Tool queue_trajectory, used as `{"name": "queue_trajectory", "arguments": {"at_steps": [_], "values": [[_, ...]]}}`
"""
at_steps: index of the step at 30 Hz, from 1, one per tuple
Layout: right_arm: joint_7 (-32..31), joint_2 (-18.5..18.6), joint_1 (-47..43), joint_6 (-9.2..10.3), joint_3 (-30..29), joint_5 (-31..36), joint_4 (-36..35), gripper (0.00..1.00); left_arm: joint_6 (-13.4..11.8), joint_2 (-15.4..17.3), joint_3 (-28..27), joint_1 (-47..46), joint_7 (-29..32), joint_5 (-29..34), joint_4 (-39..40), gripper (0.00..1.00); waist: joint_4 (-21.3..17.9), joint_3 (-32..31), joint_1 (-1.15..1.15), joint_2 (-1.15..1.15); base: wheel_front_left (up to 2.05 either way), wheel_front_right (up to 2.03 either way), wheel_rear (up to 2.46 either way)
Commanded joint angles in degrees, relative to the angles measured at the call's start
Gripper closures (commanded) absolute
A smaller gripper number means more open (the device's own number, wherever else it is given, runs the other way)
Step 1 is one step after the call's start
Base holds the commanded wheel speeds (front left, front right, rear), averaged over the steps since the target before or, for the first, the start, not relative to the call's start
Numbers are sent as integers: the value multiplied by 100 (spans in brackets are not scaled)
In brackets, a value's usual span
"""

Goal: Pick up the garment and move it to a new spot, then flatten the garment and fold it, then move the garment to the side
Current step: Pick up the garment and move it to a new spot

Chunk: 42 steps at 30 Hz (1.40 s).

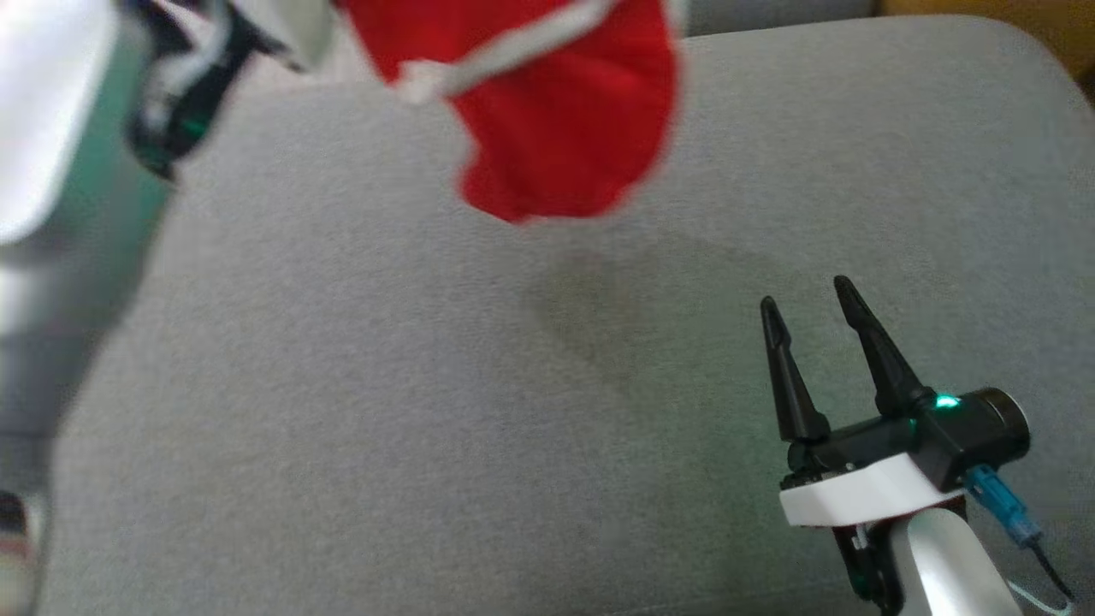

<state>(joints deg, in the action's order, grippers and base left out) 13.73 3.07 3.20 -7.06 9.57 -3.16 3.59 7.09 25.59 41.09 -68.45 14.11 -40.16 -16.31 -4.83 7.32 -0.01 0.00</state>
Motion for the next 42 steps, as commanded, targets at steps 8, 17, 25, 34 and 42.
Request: {"name": "queue_trajectory", "arguments": {"at_steps": [8, 17, 25, 34, 42], "values": [[106, -19, 98, -43, 79, -184, -84, 0, -445, -159, -12, 1078, -579, -114, 687, 100, -334, 224, 1, 0, 0, 0, 0], [124, -19, 268, -43, 162, -266, -17, 0, -1018, -603, 168, 2991, -2005, -136, -1032, 100, -468, 608, 1, 0, 0, 0, 0], [126, -19, 321, -43, 105, -270, 51, 0, -971, -901, 101, 3154, -2654, -169, -2173, 74, -425, 615, 1, 0, 0, 0, 0], [126, -19, 214, -43, 53, -222, 212, 0, -797, -1249, 70, 3407, -2891, -71, -2403, 0, -190, 189, 1, 0, 0, 0, 0], [127, -19, -21, -43, 62, -211, 362, 0, -961, -1338, -308, 4217, -2909, 131, -1787, 0, 53, -309, 1, 0, 0, 0, 0]]}}
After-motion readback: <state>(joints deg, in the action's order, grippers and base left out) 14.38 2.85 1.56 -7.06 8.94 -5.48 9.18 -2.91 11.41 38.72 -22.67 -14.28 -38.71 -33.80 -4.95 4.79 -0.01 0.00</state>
